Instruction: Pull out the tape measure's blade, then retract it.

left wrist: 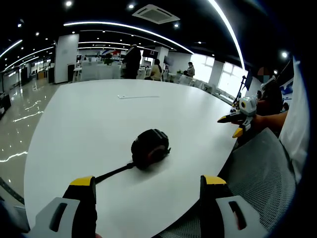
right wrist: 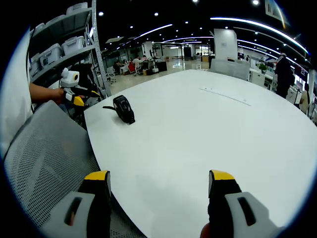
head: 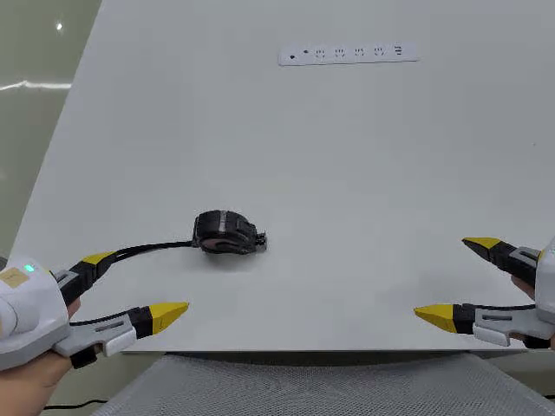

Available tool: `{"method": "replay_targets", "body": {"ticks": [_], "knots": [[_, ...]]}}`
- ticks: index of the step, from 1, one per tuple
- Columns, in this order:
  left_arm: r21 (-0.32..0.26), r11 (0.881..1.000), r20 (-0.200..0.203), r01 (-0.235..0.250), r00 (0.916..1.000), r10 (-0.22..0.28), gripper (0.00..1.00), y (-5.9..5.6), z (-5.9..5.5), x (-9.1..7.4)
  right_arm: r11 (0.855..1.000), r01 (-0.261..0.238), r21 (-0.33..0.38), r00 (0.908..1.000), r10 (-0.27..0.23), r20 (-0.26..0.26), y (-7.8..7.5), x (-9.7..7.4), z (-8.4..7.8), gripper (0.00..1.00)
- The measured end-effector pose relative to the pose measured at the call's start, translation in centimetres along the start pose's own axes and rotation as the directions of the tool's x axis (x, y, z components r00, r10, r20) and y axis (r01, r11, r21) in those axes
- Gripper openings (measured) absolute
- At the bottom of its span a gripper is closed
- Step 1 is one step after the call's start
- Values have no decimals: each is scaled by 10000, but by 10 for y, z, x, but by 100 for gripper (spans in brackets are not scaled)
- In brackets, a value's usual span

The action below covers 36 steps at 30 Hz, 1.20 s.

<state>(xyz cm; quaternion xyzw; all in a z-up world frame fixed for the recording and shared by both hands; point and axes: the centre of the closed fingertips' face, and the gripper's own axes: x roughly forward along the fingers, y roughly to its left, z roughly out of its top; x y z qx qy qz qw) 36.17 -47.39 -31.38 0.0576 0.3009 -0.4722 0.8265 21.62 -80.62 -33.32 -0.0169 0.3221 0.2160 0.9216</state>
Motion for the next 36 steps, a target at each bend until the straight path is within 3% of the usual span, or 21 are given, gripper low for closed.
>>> {"method": "replay_targets", "body": {"ticks": [10,21,31,36], "knots": [[64,10000,-3,51,10000,-51,84,0,2,2,9999,-77,-69,10000,77,-25,1,2,2,80],[517,9983,-68,263,9996,-260,84,1,9,10,9984,-480,-307,9988,482,59,4,17,12,78],[1099,9908,-259,787,9967,-763,84,-3,19,27,9915,-1189,-525,9928,1195,80,12,35,19,76],[1514,9826,-573,1073,9934,-997,83,-2,21,37,9881,-1375,-693,9905,1376,-32,11,45,21,75]]}}
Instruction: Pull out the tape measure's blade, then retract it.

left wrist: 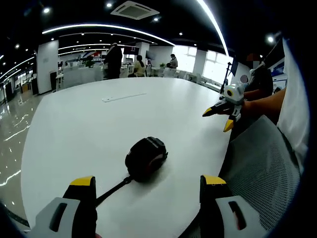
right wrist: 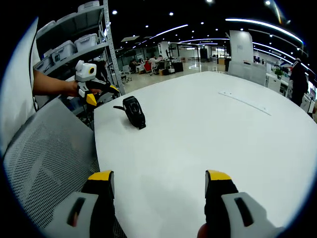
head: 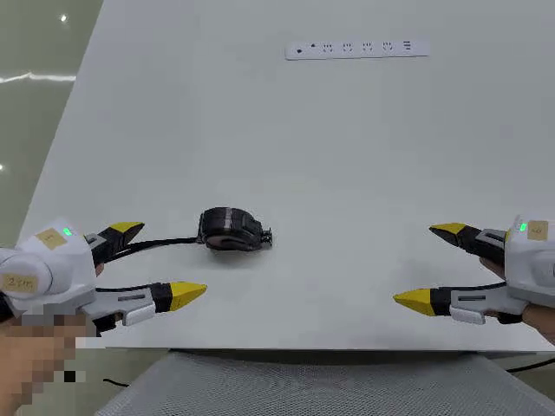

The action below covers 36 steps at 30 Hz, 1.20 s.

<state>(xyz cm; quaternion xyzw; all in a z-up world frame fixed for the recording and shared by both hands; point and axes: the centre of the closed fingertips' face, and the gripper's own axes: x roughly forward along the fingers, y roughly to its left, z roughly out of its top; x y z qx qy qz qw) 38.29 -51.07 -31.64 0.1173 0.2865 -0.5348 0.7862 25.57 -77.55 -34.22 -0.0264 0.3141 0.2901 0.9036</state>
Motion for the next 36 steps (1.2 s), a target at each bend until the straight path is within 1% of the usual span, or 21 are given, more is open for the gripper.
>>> {"method": "replay_targets", "body": {"ticks": [4,7,9,10,12,13,18,21,23,25,27,29,30,31,32,34,36], "knots": [[173,9997,-52,186,9998,-185,83,1,4,6,9999,-99,-128,9999,99,-48,-2,7,4,74],[305,9986,-117,436,9990,-433,83,0,6,12,9992,-261,-304,9996,258,-122,-2,15,6,74],[460,9974,-234,562,9982,-552,83,-1,6,15,9988,-348,-357,9993,343,-147,-2,19,7,73],[571,9959,-362,705,9970,-685,82,-2,5,17,9983,-415,-409,9990,408,-177,-2,23,9,73],[695,9945,-420,785,9962,-758,82,0,5,20,9970,-493,-589,9984,477,-293,-2,28,9,73],[718,9935,-479,879,9953,-846,82,-1,6,21,9967,-539,-611,9982,520,-312,-2,30,10,74],[1008,9886,-715,1123,9919,-1054,82,2,5,28,9935,-819,-787,9959,785,-451,-2,42,12,73],[1222,9830,-925,1368,9877,-1260,81,3,3,32,9915,-968,-869,9944,927,-500,-2,48,13,73],[1510,9784,-1096,1415,9860,-1257,81,5,2,35,9898,-1072,-936,9932,1023,-562,-2,52,14,73],[1520,9748,-1168,1630,9824,-1460,80,4,3,37,9871,-1204,-1059,9912,1138,-670,-1,57,14,73],[1776,9691,-1327,1715,9799,-1491,80,6,2,40,9838,-1335,-1199,9890,1245,-797,-1,62,14,72],[1826,9656,-1400,1849,9770,-1606,79,5,2,42,9824,-1391,-1248,9881,1294,-828,-1,66,15,72],[1914,9616,-1454,1965,9746,-1703,78,5,2,44,9814,-1437,-1276,9875,1337,-839,-1,69,16,72],[2002,9591,-1513,2002,9735,-1716,78,5,2,45,9808,-1465,-1287,9871,1364,-840,-1,71,17,72],[2178,9539,-1617,2063,9715,-1732,77,5,1,46,9803,-1499,-1288,9866,1400,-834,-1,74,18,72],[2225,9500,-1706,2192,9681,-1835,77,5,0,49,9791,-1565,-1302,9855,1461,-864,-1,77,19,72],[2367,9433,-1795,2326,9647,-1928,76,4,1,52,9778,-1627,-1323,9845,1519,-875,1,80,20,72]]}}
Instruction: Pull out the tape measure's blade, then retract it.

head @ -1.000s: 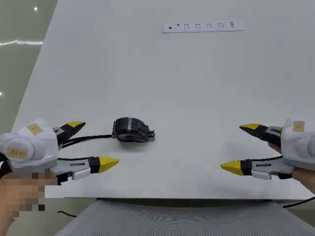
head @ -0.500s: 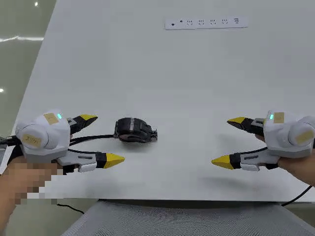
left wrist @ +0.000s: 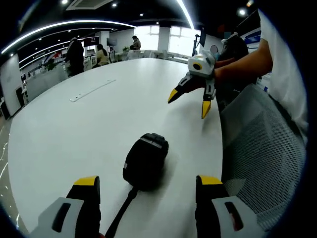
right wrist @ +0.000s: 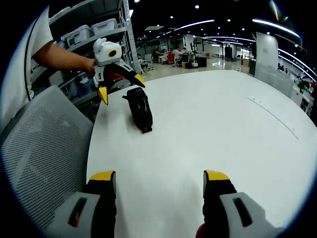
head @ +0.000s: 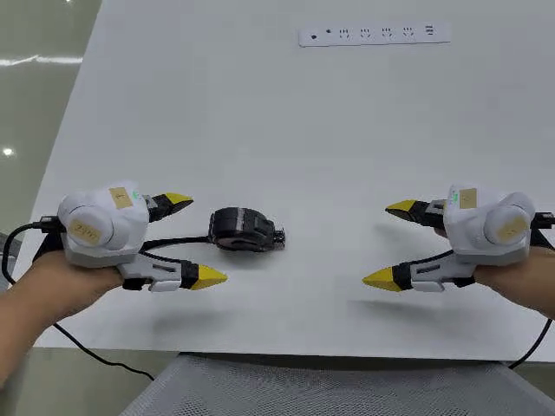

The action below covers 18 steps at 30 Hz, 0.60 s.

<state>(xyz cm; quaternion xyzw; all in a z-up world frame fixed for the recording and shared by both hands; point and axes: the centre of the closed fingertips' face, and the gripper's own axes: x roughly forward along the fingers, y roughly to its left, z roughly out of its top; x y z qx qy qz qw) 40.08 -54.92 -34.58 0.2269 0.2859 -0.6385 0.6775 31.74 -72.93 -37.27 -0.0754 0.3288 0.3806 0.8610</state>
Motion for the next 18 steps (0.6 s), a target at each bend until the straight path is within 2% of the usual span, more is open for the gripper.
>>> {"method": "replay_targets", "body": {"ticks": [7,18], "knots": [[629,9973,-340,380,9988,-359,72,2,-3,8,9998,-152,-88,9999,152,-47,2,6,2,72],[1058,9910,-568,822,9955,-765,64,6,-1,16,9997,-215,-72,9997,216,76,1,14,10,70]]}}
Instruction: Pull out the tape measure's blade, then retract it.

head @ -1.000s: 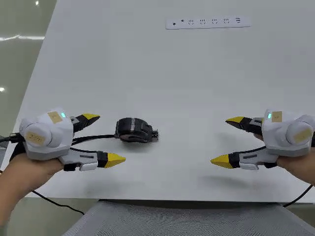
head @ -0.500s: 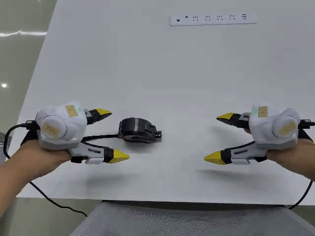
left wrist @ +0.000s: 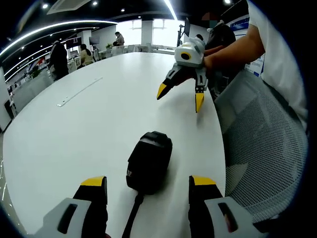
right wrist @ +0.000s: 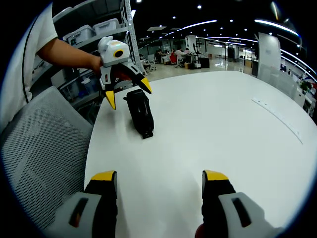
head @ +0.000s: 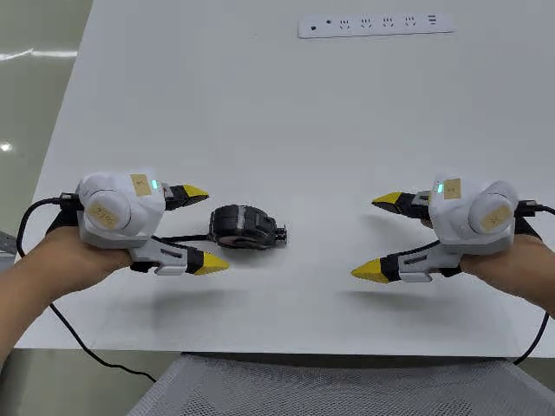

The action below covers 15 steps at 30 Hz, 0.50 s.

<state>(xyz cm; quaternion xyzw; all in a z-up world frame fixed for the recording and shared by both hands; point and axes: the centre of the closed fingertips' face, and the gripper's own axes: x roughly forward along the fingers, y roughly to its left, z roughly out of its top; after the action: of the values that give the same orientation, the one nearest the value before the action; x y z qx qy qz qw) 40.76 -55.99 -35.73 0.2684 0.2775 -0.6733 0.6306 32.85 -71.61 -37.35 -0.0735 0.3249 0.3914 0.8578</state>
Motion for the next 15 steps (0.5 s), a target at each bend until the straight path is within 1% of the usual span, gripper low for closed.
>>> {"method": "replay_targets", "body": {"ticks": [4,6,8,10,15], "knots": [[211,9997,-20,83,10000,-83,61,0,2,4,10000,-36,2,10000,36,68,0,3,3,69],[426,9988,-76,221,9997,-218,58,-1,2,6,10000,-51,2,9999,51,97,0,5,5,69],[714,9972,-83,230,9997,-225,53,-1,3,8,10000,-90,10,9998,90,177,1,6,8,69],[690,9971,-68,309,9995,-305,51,-2,3,9,9999,-93,-49,9997,94,213,1,7,10,68],[882,9955,-137,341,9994,-330,47,-1,3,12,9999,-137,-33,9995,138,286,2,11,13,68]]}}
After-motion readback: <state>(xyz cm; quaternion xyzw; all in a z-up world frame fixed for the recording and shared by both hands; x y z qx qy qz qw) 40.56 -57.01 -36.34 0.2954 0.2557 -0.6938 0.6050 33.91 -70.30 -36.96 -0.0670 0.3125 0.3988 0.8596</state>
